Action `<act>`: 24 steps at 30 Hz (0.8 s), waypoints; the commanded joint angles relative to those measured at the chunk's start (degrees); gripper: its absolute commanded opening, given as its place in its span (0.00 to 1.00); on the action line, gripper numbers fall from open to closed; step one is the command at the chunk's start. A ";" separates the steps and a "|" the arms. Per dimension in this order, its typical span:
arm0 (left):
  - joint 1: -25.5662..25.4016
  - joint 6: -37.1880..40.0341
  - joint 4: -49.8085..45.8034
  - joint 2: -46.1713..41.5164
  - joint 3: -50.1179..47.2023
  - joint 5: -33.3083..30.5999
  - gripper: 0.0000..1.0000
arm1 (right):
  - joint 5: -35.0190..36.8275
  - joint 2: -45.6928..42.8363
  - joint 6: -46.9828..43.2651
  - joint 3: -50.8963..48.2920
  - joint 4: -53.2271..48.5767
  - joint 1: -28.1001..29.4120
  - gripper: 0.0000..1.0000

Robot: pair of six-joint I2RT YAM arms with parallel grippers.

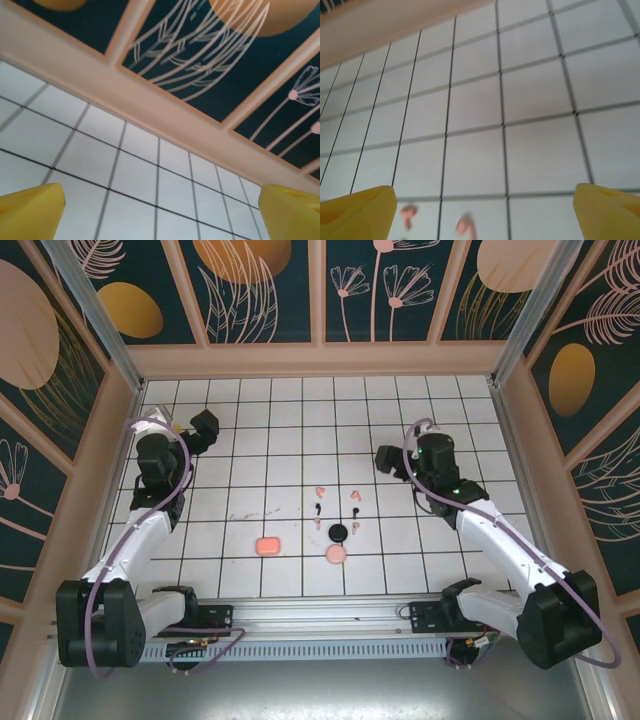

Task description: Insert wireless bluetooth earbuds into charging case

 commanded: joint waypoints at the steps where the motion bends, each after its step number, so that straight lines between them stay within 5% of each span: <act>1: -2.93 -6.30 -5.89 -1.33 0.33 1.42 0.99 | 1.19 -1.35 7.03 1.28 -7.26 4.78 0.91; 24: -4.18 -10.95 -17.33 -1.36 -2.28 -0.95 0.99 | 18.44 16.44 31.42 11.34 -22.69 39.70 0.89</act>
